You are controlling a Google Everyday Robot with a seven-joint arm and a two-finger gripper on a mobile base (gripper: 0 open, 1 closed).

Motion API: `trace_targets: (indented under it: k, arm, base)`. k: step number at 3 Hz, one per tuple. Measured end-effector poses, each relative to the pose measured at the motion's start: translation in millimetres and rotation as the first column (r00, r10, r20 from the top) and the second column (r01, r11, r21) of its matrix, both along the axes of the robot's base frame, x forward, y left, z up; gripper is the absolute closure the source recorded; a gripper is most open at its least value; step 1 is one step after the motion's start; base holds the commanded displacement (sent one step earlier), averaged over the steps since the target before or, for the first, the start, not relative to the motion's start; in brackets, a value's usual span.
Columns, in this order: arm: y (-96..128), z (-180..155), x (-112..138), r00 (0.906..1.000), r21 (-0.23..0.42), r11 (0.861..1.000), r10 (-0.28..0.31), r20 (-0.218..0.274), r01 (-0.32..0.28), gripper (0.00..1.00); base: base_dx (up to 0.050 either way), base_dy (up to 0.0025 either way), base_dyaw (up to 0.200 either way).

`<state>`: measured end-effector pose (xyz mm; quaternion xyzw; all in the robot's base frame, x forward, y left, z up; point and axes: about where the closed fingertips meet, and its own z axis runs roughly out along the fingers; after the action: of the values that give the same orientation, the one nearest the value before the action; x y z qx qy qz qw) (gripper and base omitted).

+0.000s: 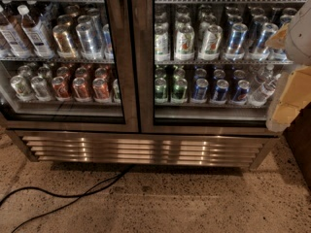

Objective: Open right fridge door

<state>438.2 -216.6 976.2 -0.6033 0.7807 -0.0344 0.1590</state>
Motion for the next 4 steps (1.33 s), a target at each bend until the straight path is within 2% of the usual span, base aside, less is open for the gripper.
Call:
trace_targets:
  k: [1,2,3,4]
  arm:
    - [0.0,0.0,0.0,1.0000,0.000,1.000,0.000,0.000,0.000,0.00]
    - [17.3,-3.6,2.7,0.9991,0.083,0.996,0.041,-0.011,-0.040,0.00]
    - [44.9,-15.8,32.1,0.9844,0.298,0.938,0.169,0.048,-0.176,0.00]
    - [78.2,-35.7,39.5,0.9410,0.552,0.772,0.330,0.076,-0.315,0.00]
  base:
    - [0.000,0.00000,0.000]
    - [0.000,0.00000,0.000]
    - [0.000,0.00000,0.000]
    - [0.000,0.00000,0.000]
